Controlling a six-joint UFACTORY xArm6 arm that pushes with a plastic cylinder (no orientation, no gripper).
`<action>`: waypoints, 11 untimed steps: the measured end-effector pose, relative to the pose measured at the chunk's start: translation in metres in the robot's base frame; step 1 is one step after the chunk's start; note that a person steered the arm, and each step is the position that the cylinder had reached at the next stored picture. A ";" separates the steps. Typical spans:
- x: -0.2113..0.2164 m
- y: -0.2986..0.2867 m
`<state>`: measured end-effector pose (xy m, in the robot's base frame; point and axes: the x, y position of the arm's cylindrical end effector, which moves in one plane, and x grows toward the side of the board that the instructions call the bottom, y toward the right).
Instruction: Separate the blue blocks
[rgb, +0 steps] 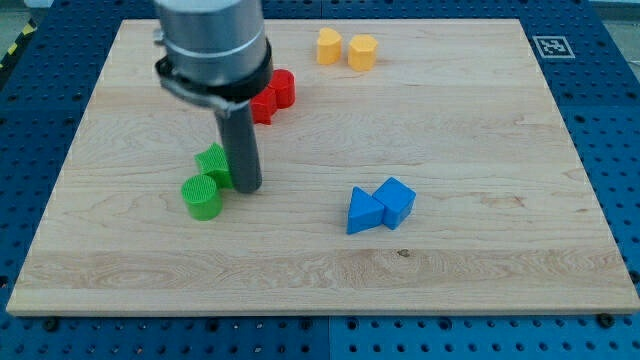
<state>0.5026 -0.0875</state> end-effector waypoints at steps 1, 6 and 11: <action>0.024 0.002; 0.045 0.163; -0.020 0.155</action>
